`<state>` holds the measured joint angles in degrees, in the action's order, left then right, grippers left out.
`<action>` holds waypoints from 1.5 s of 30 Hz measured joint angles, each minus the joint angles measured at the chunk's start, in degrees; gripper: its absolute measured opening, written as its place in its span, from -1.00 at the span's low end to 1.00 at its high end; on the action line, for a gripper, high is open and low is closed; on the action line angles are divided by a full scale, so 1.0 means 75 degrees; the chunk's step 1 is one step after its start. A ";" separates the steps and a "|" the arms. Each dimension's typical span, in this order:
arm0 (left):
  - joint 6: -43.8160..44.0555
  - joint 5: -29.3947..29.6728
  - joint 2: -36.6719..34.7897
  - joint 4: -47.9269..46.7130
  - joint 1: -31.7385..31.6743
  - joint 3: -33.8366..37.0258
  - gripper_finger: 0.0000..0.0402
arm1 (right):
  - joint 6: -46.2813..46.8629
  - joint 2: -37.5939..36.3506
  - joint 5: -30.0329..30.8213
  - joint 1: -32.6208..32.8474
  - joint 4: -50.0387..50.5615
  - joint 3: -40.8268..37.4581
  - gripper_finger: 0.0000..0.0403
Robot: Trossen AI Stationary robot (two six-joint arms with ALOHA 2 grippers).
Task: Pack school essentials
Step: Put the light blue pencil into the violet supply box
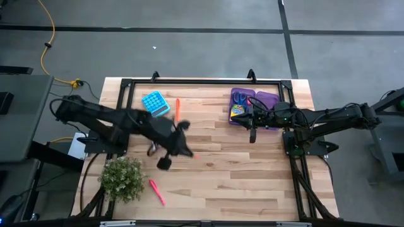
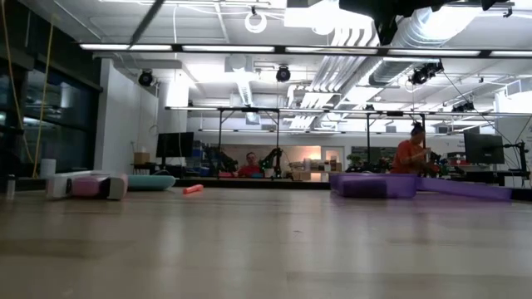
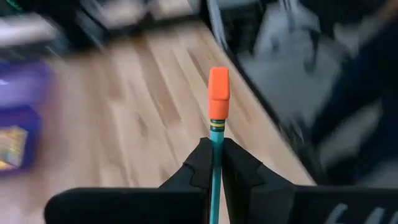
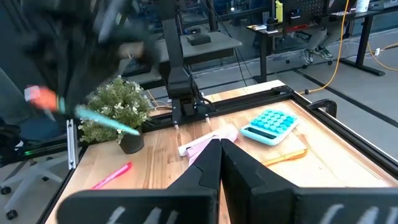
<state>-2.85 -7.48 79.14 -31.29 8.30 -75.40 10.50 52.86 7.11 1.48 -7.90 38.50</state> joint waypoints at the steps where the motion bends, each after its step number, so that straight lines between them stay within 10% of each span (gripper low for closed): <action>1: 0.0119 0.0016 -0.0180 0.0213 -0.0185 0.0000 -0.97 | 0.0000 0.0000 0.0000 0.0002 0.0001 0.0000 -1.00; 21: 0.2555 0.0547 -0.2417 0.8785 -0.1705 0.4892 -0.98 | 0.0248 0.0000 -0.0682 0.0003 -0.0098 0.0000 -1.00; 36: 0.2355 0.1180 -0.2417 0.9003 -0.1705 0.5174 -0.98 | 0.0664 0.0108 -0.0765 0.0003 -0.0904 0.0002 -1.00; 45: 0.2413 0.1537 -0.1915 0.8945 -0.1827 0.4951 -0.98 | 0.1107 0.1775 -0.0741 0.0340 -0.0939 0.0854 -0.94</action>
<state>15.25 4.05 64.78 35.79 -5.41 -38.26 18.80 66.18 1.56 4.03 -14.94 44.91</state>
